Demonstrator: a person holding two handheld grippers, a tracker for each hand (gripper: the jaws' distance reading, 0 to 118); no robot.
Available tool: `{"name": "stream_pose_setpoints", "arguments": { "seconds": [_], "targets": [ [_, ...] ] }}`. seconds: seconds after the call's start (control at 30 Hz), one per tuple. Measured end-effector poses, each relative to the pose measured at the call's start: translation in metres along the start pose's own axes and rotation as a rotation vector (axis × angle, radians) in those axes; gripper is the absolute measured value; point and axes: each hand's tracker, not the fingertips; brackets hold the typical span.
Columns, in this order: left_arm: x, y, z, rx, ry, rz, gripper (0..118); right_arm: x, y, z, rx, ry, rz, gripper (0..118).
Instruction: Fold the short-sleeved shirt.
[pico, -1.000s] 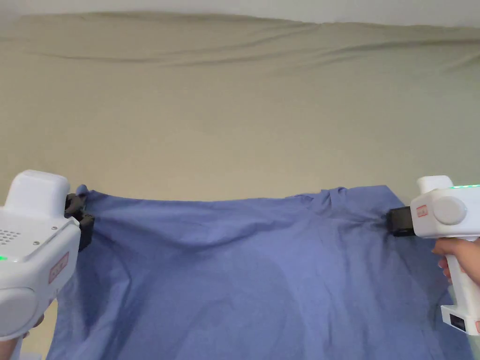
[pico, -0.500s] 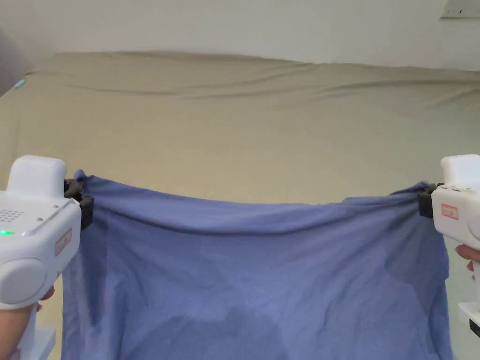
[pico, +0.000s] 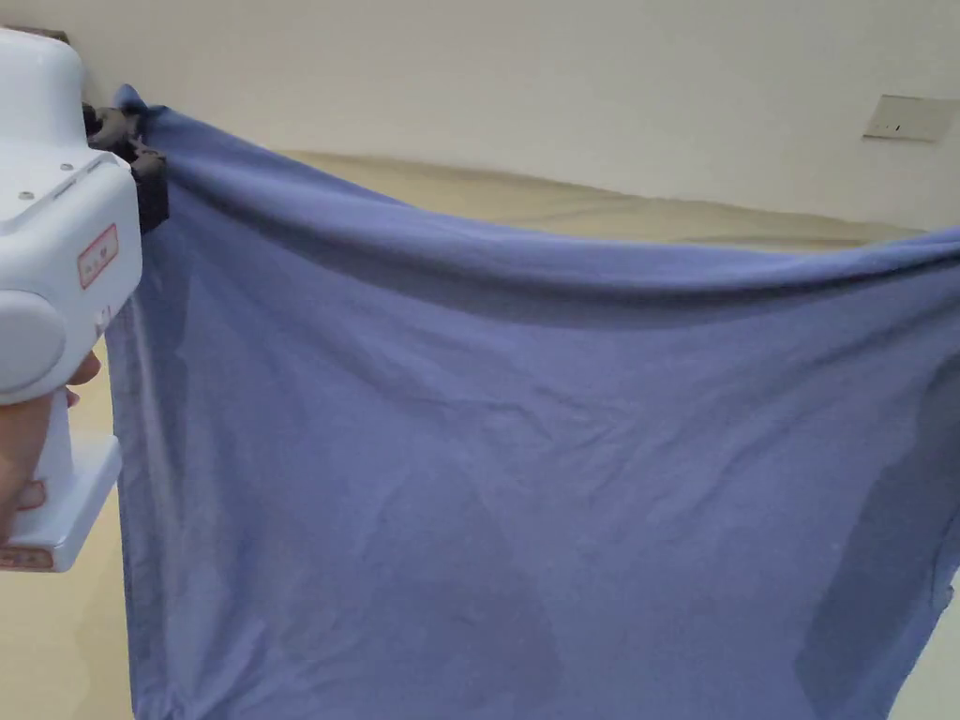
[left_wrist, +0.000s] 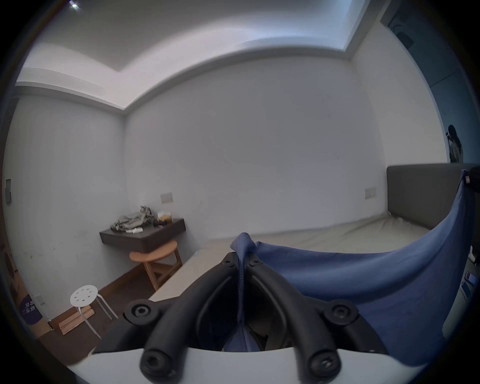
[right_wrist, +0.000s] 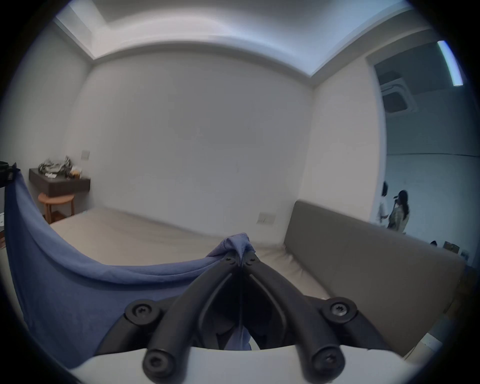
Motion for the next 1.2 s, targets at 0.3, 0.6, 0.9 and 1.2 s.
{"name": "stream_pose_setpoints", "arguments": {
  "seconds": [0.3, 0.6, 0.9, 1.2],
  "targets": [
    [-0.033, 0.082, 0.05, 0.175, 0.022, 0.05, 0, 0.023, 0.092, 0.048, 0.215, -0.067, 0.032, 0],
    [-0.044, 0.134, 0.037, 0.203, 0.02, 0.066, 0, 0.03, 0.147, 0.025, 0.234, -0.064, 0.04, 0],
    [-0.04, 0.148, -0.046, 0.154, 0.014, 0.093, 0, 0.025, 0.168, -0.044, 0.209, -0.068, 0.051, 0],
    [-0.017, 0.144, -0.13, 0.086, 0.024, 0.121, 0, 0.01, 0.171, -0.126, 0.179, -0.086, 0.071, 0]
  ]
}}
